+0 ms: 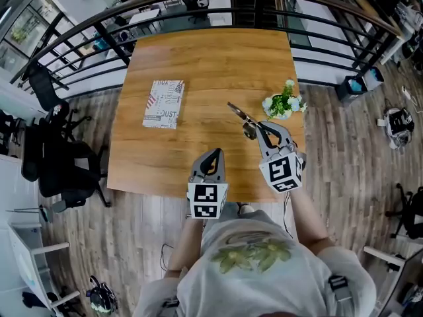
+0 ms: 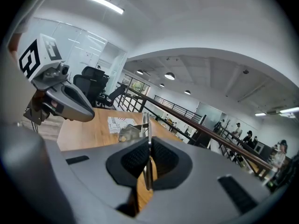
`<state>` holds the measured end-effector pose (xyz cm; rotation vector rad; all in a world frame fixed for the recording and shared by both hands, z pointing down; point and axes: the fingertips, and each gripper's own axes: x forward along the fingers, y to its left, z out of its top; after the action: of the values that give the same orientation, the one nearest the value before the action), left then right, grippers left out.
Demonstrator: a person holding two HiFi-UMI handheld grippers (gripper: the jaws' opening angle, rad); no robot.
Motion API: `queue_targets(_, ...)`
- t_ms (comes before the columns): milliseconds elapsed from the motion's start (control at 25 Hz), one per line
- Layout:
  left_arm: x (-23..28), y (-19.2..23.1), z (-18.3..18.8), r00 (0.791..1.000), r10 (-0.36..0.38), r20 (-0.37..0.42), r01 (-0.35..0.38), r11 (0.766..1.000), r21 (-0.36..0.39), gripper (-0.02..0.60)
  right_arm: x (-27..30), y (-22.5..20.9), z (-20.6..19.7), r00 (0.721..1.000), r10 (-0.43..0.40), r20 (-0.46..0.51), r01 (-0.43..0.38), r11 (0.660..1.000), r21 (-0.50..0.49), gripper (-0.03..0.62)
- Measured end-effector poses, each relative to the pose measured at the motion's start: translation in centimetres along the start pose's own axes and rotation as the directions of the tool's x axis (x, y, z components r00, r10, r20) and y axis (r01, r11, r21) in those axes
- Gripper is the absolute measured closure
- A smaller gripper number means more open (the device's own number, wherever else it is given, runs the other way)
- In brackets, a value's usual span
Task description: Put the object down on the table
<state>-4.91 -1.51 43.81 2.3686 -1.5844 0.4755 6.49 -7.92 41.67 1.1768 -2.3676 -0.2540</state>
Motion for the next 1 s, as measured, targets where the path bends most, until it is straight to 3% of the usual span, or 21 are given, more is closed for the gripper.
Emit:
queue_targets(280,1.4,2.3,-0.9,0.999,-0.021,-0.037,0.019,0.998,-0.054,0.569,3.4,1.7,-2.3,0.996,0.045,-0.076,-0.046,0.999,-0.02,0.582)
queue_targets(1000,4.6,5.7,-4.7,0.988,-0.048,-0.144,0.038,0.997,-0.074,0.569,9.2,6.6,-9.4,0.952,0.155,-0.265,-0.163,0.987,-0.009,0.582)
